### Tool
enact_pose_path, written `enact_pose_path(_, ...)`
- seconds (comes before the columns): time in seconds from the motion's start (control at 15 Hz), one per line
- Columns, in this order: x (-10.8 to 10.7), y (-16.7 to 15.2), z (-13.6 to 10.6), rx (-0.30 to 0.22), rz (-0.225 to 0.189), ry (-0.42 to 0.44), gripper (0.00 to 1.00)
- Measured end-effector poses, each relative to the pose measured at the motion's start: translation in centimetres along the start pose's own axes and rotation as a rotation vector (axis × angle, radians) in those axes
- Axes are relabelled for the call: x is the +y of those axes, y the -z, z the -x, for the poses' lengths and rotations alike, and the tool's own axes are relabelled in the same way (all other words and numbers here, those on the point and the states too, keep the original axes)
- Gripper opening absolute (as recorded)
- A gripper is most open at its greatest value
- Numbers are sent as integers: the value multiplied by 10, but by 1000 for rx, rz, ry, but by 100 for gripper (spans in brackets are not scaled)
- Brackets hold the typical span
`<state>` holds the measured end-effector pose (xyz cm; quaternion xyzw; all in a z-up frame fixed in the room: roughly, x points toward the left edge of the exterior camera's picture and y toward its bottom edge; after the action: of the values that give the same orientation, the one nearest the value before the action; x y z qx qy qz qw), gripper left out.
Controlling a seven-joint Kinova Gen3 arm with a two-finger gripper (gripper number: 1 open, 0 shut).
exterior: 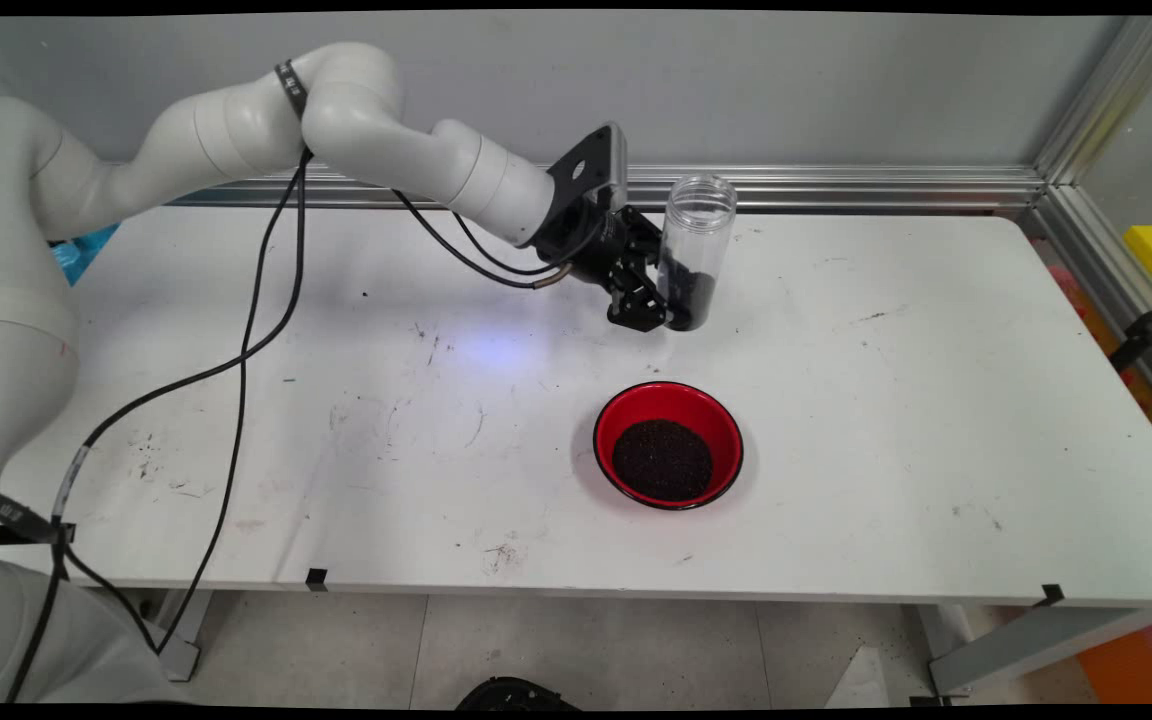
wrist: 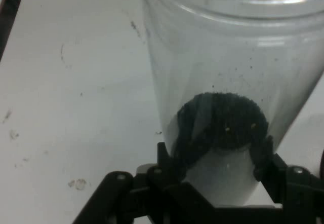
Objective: Pour the black seasoning powder in the red bowl
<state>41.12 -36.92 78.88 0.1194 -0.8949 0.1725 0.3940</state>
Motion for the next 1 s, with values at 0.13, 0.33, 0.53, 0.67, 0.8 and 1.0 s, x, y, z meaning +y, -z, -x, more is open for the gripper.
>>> enact_pose_path(0.13, 2, 4, -3, 5, 1, -24, 0)
enact_pose_path(0.33, 6, 8, -8, 10, 8, -64, 0)
enact_pose_path(0.53, 10, 12, -12, 15, 16, -102, 0)
enact_pose_path(0.67, 13, 13, -15, 18, 19, -123, 0)
enact_pose_path(0.8, 14, 15, -17, 20, 20, -140, 0)
enact_pose_path(1.0, 16, 16, -19, 23, 19, -166, 0)
